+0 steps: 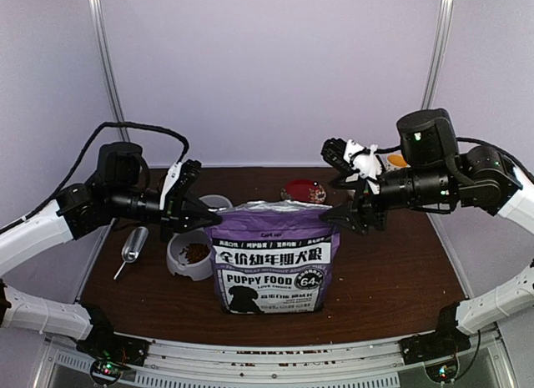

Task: Serve the pet food
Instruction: Press the seal on the pet food bag.

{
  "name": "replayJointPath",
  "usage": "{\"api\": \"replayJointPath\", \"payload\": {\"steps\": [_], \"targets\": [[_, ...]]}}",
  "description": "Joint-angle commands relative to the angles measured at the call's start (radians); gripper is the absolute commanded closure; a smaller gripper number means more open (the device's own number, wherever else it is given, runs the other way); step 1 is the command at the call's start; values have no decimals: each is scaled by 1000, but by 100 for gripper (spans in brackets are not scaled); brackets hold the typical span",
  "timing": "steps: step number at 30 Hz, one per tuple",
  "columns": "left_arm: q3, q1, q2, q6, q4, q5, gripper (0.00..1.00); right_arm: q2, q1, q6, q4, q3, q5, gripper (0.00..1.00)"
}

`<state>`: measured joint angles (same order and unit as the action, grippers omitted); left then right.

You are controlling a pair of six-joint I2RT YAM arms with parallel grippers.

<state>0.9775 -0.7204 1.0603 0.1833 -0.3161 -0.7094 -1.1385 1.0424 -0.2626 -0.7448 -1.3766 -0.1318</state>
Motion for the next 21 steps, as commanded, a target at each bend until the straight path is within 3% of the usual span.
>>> {"api": "replayJointPath", "payload": {"steps": [1, 21], "targets": [[-10, -6, -23, -17, 110, 13, 100, -93, 45, -10, -133, -151, 14, 26], [-59, -11, -78, 1, 109, 20, 100, -532, 192, -70, -292, -654, -45, 15]]}}
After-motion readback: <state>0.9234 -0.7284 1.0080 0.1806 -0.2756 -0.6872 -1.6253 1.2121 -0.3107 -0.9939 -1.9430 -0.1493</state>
